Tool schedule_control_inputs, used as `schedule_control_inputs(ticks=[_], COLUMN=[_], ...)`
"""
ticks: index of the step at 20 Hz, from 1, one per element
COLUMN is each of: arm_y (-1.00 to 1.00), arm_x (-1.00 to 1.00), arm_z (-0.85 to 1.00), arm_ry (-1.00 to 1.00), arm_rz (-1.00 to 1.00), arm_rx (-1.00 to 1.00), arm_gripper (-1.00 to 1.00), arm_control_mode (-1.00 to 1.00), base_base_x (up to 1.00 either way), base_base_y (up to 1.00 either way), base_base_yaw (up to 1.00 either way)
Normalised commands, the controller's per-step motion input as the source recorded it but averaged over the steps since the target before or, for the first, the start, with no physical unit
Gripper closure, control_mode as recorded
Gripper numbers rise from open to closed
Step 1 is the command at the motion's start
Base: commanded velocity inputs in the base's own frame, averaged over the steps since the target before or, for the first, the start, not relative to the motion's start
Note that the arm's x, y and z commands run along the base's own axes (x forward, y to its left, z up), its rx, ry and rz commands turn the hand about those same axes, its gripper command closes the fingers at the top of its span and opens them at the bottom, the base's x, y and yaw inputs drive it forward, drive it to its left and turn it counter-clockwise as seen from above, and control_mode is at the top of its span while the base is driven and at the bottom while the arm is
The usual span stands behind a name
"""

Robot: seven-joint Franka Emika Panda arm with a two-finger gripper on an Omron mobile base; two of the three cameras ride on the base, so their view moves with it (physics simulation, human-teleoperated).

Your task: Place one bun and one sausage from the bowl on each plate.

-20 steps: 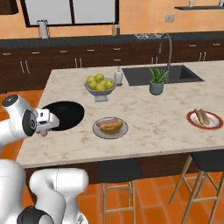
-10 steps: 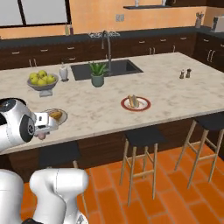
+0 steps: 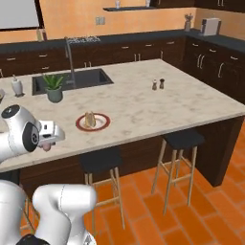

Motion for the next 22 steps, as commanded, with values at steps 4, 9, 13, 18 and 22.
schedule_control_inputs(ticks=[4,9,13,18,22], arm_y=[0.00,0.00,0.00,0.00,0.16], arm_x=[0.00,0.00,0.00,0.00,0.75], arm_z=[0.00,0.00,0.00,0.00,0.15], arm_ry=[0.00,0.00,0.00,0.00,0.01], arm_rz=[0.00,0.00,0.00,0.00,0.01], arm_rx=[0.00,0.00,0.00,0.00,0.05], arm_gripper=[1.00,1.00,1.00,1.00,1.00], arm_control_mode=[1.00,1.00,1.00,1.00,-1.00], base_base_x=[0.96,0.59,0.20,0.48,0.25], base_base_y=[-1.00,-1.00,-0.34,0.07,0.02], base_base_yaw=[-0.12,0.01,0.30,0.25,0.02])
